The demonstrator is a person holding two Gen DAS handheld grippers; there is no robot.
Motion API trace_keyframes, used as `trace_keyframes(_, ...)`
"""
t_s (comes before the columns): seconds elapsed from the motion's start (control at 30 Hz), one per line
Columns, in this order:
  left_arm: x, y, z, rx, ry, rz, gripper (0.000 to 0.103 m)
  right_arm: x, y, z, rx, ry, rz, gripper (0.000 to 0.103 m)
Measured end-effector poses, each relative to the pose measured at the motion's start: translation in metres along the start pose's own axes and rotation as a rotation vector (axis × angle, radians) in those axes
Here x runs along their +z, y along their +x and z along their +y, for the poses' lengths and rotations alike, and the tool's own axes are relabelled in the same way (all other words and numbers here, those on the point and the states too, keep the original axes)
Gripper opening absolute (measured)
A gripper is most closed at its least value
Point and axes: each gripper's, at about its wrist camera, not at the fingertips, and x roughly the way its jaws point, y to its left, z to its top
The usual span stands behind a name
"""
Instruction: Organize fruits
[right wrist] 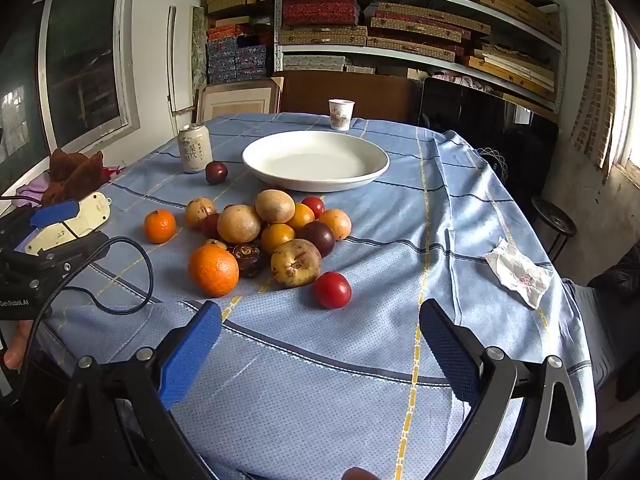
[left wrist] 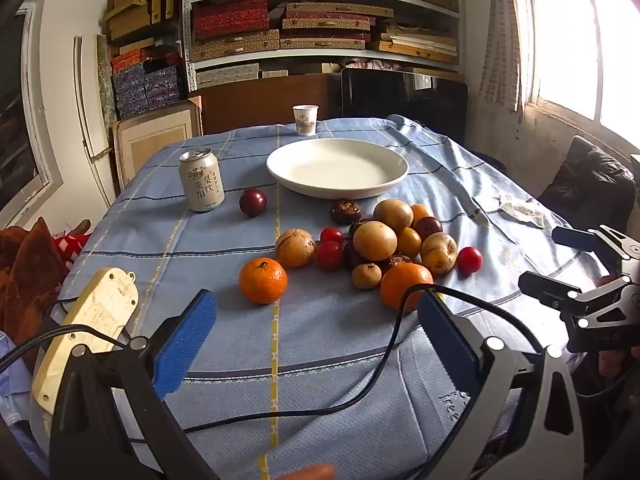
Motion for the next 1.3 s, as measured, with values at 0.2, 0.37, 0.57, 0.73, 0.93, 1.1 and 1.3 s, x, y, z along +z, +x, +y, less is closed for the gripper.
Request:
trace_keyframes(0.2,0.0,0.001,-0.002,0.004,-0.006,0.017,0.099,0.0,0.0,0.0,-0.001,-0.001,0.001,0.1)
trace_keyframes(0.37,0.002,0.008,-0.009,-0.006,0.003,0.032,0.099,0.0,0.001,-0.001,0.004,0.005,0.006,0.1)
trace_keyframes(0.57,-0.002,0.009,0.004,-0.025,-0.026,0.032,0.099,0.0,-0.001,0.0,0.004,0.004,0.006,0.1)
trace_keyframes(0.73,-0.001,0.007,0.005,-0.015,-0.035,0.014,0.099,-0.001,0.002,-0.003,0.004,0.003,0.007,0.1)
trace_keyframes(0.93,-0.003,0.006,0.004,0.005,-0.03,-0.008,0.099,-0.001,0.0,0.0,0.005,0.001,0.007,0.1)
trace_keyframes(1.1,-0.004,0.007,0.006,0.009,-0.036,-0.013,0.099,-0.001,-0.001,0.001,0.005,0.002,0.008,0.1)
trace_keyframes(1.3,-0.006,0.009,0.009,0.005,-0.059,-0.006,0.099,-0.001,-0.001,0.001,0.005,0.001,0.008,0.1)
